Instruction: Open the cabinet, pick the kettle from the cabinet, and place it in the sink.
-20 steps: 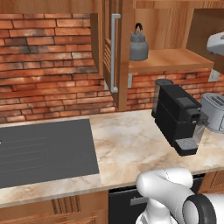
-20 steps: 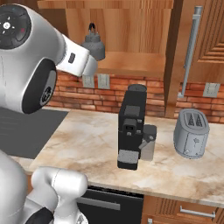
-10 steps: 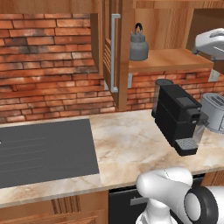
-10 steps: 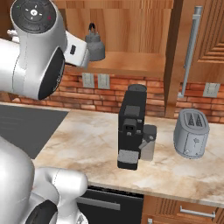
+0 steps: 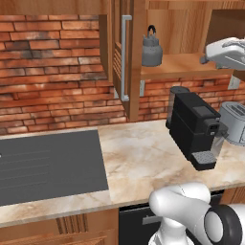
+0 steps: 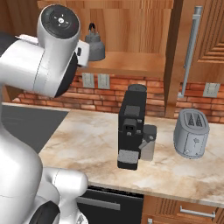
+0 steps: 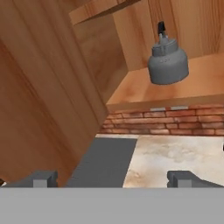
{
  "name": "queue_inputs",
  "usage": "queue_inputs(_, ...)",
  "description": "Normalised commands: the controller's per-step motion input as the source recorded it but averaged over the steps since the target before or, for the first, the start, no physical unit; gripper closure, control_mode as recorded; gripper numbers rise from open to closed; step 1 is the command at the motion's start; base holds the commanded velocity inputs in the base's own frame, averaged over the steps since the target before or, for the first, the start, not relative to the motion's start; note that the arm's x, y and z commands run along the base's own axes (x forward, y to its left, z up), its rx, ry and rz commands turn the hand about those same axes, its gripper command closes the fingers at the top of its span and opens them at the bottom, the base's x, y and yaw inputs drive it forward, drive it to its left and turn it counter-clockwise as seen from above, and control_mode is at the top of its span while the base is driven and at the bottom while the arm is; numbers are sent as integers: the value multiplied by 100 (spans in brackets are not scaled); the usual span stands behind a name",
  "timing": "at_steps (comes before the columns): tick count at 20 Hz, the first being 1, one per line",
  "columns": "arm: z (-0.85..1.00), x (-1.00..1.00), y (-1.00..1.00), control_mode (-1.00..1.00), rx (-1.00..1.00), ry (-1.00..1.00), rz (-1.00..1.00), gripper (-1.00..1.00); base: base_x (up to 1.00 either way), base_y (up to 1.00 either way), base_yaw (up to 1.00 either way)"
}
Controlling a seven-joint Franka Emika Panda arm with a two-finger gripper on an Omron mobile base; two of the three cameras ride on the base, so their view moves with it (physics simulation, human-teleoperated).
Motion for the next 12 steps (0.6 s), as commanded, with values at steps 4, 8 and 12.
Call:
queue_inputs(4,7,20,0,-100,0,0,8,-100,0,0,0)
queue_inputs(8,13,21,0,-100,-1,-3,7,-100,0,0,0)
queue_inputs(12,1,21,3,-100,-6,-8,1,-100,0,0,0)
